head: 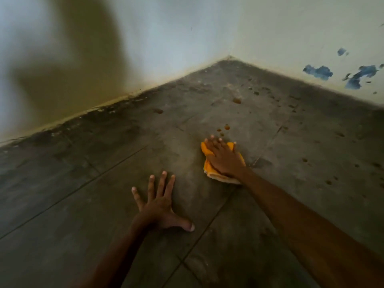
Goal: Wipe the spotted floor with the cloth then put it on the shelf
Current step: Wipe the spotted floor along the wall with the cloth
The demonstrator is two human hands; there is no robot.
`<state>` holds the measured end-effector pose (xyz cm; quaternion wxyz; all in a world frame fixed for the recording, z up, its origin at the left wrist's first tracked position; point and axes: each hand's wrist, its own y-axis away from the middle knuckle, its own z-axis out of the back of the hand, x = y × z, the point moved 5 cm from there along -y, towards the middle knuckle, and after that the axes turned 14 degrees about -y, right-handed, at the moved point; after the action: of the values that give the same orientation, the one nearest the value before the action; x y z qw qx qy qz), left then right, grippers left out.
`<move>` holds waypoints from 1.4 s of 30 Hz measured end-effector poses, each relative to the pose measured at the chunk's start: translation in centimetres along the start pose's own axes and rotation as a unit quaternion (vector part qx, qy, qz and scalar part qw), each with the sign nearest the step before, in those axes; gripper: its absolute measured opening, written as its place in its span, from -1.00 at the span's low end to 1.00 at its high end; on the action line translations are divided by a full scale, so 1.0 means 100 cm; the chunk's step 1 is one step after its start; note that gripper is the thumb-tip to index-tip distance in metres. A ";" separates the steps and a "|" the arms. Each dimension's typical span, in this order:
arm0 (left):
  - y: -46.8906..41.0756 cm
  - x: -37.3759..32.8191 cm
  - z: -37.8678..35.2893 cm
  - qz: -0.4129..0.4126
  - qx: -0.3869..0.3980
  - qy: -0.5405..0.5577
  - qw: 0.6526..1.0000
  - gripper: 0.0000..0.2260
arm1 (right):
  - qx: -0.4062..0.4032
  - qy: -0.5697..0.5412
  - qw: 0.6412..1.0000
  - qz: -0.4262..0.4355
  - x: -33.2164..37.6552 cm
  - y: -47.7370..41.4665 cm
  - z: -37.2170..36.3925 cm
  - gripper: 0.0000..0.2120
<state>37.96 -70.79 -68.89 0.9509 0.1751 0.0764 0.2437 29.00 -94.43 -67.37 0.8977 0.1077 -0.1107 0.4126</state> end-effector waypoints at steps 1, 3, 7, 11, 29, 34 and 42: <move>-0.002 0.002 -0.001 -0.002 -0.003 0.000 1.000 0.33 | 0.003 -0.006 1.000 -0.028 0.006 -0.015 0.002 -0.43; -0.003 0.002 0.001 -0.004 0.000 -0.001 1.000 0.33 | 0.010 -0.004 1.000 0.002 0.032 -0.013 -0.004 -0.42; 0.002 0.004 0.003 0.013 0.016 -0.007 1.000 0.33 | 0.081 0.009 0.990 0.116 0.051 0.083 -0.031 -0.40; 0.007 0.001 0.007 0.030 0.013 -0.007 0.999 0.31 | 0.112 -0.023 0.993 0.037 0.043 0.143 -0.029 -0.31; 0.205 -0.129 -0.059 0.027 -0.071 0.387 0.919 -0.47 | -0.069 -0.277 0.919 -0.273 0.025 0.387 -0.036 -0.11; 0.205 -0.137 -0.063 0.057 0.068 0.519 0.850 -0.56 | -0.039 -0.530 0.802 -0.271 0.005 0.397 -0.033 -0.80; 0.272 -0.170 0.028 0.007 0.155 0.573 0.805 -0.47 | 0.051 -0.709 0.646 -0.279 0.008 0.462 0.067 -0.51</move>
<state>12.00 -57.66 -55.21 0.6929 0.1494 0.6425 0.2911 -6.56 -66.40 -56.05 0.6105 0.4390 -0.6570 -0.0546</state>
